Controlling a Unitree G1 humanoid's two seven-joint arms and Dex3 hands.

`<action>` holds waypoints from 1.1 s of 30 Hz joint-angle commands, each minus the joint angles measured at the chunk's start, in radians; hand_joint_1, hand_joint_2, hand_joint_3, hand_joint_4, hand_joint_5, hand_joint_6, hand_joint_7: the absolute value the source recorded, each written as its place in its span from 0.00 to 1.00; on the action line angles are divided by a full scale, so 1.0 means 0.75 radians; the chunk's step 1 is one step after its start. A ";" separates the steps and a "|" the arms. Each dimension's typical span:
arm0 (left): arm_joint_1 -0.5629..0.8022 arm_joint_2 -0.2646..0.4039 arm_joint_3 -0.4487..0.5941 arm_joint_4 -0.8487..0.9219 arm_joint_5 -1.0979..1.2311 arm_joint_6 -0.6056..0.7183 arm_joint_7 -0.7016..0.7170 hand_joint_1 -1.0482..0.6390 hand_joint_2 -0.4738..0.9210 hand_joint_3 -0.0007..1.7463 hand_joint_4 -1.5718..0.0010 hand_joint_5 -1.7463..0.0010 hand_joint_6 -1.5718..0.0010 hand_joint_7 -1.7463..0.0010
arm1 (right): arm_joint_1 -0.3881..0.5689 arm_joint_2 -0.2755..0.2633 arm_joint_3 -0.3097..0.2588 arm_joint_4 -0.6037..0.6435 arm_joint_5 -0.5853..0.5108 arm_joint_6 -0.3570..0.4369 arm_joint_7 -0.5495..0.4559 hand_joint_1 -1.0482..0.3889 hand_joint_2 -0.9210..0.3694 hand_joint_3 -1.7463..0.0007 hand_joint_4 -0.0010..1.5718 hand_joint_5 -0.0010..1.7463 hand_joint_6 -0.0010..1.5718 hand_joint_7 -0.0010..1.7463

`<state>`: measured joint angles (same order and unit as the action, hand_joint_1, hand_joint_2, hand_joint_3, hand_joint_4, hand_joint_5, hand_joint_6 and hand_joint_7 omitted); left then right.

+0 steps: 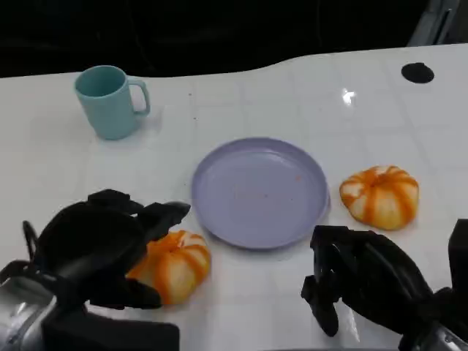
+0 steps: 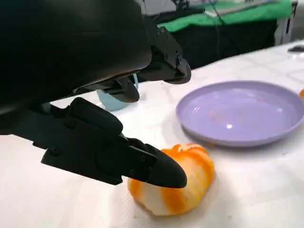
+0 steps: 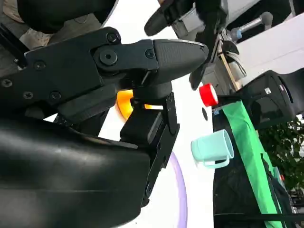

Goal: Grasp the bread from the table and place it into the plate.

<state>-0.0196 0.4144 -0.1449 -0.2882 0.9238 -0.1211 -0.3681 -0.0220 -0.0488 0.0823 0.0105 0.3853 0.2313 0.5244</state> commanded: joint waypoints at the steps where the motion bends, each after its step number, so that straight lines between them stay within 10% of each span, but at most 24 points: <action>1: -0.085 0.015 -0.080 0.174 0.014 0.071 -0.031 0.15 1.00 0.02 0.79 0.87 0.84 1.00 | 0.019 -0.009 -0.014 -0.028 0.008 -0.001 0.001 0.06 0.00 0.81 0.83 0.90 0.73 0.85; 22: -0.316 -0.074 -0.280 0.804 -0.126 0.087 0.275 0.30 1.00 0.01 0.72 0.86 0.75 0.97 | 0.054 -0.034 -0.015 -0.091 0.010 0.024 -0.002 0.08 0.00 0.78 0.82 0.92 0.71 0.87; 27: -0.340 -0.074 -0.290 0.979 -0.161 -0.036 0.522 0.47 1.00 0.10 0.52 0.37 0.36 0.90 | 0.061 -0.039 -0.018 -0.101 0.008 0.015 0.003 0.09 0.00 0.77 0.81 0.92 0.70 0.87; 29: -0.349 -0.064 -0.291 1.034 -0.177 -0.084 0.591 0.49 0.93 0.31 0.42 0.34 0.25 0.84 | 0.061 -0.041 -0.020 -0.100 0.009 0.012 0.007 0.09 0.00 0.77 0.81 0.92 0.70 0.87; 32: -0.356 -0.044 -0.305 1.082 -0.169 -0.139 0.678 0.47 0.91 0.35 0.45 0.03 0.48 0.16 | 0.060 -0.043 -0.021 -0.107 0.014 0.026 0.003 0.08 0.00 0.77 0.82 0.92 0.70 0.88; 33: -0.357 -0.039 -0.309 1.088 -0.167 -0.148 0.693 0.47 0.93 0.35 0.45 0.02 0.51 0.08 | 0.062 -0.041 -0.022 -0.110 0.017 0.027 0.003 0.09 0.00 0.77 0.82 0.92 0.70 0.88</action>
<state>-0.2988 0.3532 -0.3638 0.4901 0.7962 -0.2204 0.1253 0.0158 -0.0668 0.0825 -0.0559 0.3857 0.2460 0.5258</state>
